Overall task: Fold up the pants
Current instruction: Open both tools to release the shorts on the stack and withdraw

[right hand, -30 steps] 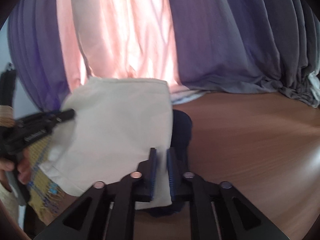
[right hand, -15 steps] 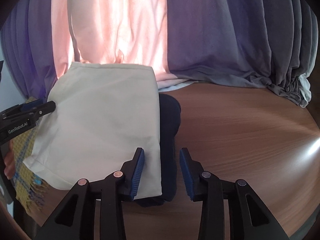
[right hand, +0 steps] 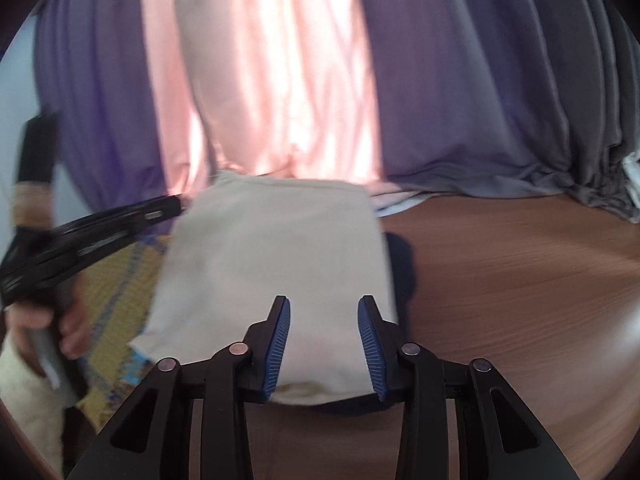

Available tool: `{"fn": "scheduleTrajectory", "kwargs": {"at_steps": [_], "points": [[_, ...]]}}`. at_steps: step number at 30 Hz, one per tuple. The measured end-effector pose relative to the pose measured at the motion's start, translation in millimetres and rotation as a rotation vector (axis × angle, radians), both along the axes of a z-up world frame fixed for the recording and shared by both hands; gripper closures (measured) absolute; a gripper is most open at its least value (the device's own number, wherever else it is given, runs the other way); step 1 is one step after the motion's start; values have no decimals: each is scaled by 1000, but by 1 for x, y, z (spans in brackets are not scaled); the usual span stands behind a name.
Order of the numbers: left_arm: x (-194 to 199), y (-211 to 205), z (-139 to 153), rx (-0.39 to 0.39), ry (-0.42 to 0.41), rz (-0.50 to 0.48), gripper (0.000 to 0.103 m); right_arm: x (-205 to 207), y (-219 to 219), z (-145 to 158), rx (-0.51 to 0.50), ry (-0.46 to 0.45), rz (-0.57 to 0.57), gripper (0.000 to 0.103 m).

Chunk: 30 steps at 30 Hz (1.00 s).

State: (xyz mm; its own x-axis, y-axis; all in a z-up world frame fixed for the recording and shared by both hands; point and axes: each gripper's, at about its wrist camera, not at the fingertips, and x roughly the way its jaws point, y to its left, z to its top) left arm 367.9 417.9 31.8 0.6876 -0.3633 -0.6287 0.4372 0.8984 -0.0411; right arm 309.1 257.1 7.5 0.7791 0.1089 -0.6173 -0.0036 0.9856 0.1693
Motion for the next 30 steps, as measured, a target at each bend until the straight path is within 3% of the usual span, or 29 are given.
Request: {"fn": "scheduleTrajectory", "kwargs": {"at_steps": [4,7,12,17,20,24,28,30], "points": [[21,1,-20,21,51,61,94,6,10,-17,-11,61,36,79],[31,12,-32,-18,96,91,97,17,7,-32,6,130,23,79],[36,17,-48,-17,126,128,98,28,7,-44,-6,164,26,81],[39,19,-49,-42,138,131,98,34,11,-51,-29,188,43,81],[27,20,-35,-52,96,128,98,32,10,-51,-29,187,46,81],[-3,18,-9,-40,24,167,74,23,5,-37,-23,122,52,81],[-53,12,12,-25,-51,181,67,2,3,-11,-80,16,54,79],[-75,9,18,-25,-66,197,65,-8,-1,1,-97,-21,43,71]]}}
